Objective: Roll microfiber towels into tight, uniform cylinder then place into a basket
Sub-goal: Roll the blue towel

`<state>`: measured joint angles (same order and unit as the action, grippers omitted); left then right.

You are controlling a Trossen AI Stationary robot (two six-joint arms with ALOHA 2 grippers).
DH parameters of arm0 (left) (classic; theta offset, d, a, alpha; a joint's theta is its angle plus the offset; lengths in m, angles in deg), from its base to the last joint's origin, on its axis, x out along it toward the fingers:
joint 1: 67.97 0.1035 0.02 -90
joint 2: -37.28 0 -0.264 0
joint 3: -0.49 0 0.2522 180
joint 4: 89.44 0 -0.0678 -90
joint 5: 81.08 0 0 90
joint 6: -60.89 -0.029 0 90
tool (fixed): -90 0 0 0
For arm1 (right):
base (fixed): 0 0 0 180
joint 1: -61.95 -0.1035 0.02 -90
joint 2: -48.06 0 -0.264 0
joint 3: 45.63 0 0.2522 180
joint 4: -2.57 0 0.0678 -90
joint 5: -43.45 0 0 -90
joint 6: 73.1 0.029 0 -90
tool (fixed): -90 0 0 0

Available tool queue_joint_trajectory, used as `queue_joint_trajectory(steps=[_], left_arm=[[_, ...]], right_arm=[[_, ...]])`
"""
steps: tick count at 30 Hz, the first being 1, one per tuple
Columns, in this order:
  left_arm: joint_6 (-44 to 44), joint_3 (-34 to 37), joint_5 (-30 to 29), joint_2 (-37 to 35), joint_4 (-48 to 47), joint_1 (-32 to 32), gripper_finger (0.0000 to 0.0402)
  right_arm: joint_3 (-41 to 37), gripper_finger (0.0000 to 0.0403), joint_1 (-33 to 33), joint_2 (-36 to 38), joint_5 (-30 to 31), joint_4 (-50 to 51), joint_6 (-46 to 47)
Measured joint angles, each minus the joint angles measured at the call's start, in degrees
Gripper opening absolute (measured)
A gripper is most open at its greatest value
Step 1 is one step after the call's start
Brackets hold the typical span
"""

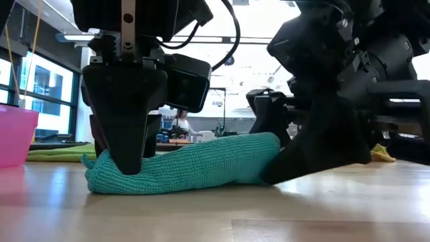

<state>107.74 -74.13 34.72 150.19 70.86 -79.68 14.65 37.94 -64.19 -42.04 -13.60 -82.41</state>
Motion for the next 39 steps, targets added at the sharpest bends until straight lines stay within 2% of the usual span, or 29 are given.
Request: queue_joint_trajectory(steps=[5,11,19,32,39], left_arm=[[0.11,0.00,0.15,0.00,-0.03,0.00,0.0015],[0.11,0.00,0.26,-0.02,-0.12,0.00,0.0015],[0.09,-0.02,0.31,-0.07,-0.22,0.00,0.0017],[0.10,-0.04,0.37,-0.11,-0.24,-0.02,0.0017],[0.98,-0.04,0.39,-0.13,-0.24,-0.02,0.0017]], right_arm=[[0.02,0.0193,-0.07,-0.24,2.02,0.84,-0.09],[-0.04,0.0179,-0.71,2.99,10.51,1.82,-5.68],[-0.02,0.0179,-3.06,7.90,9.16,5.04,-4.02],[-0.02,0.0179,-5.93,7.93,8.63,3.86,-3.44],[0.00,0.0179,-5.61,4.10,4.41,-1.57,-2.86]])
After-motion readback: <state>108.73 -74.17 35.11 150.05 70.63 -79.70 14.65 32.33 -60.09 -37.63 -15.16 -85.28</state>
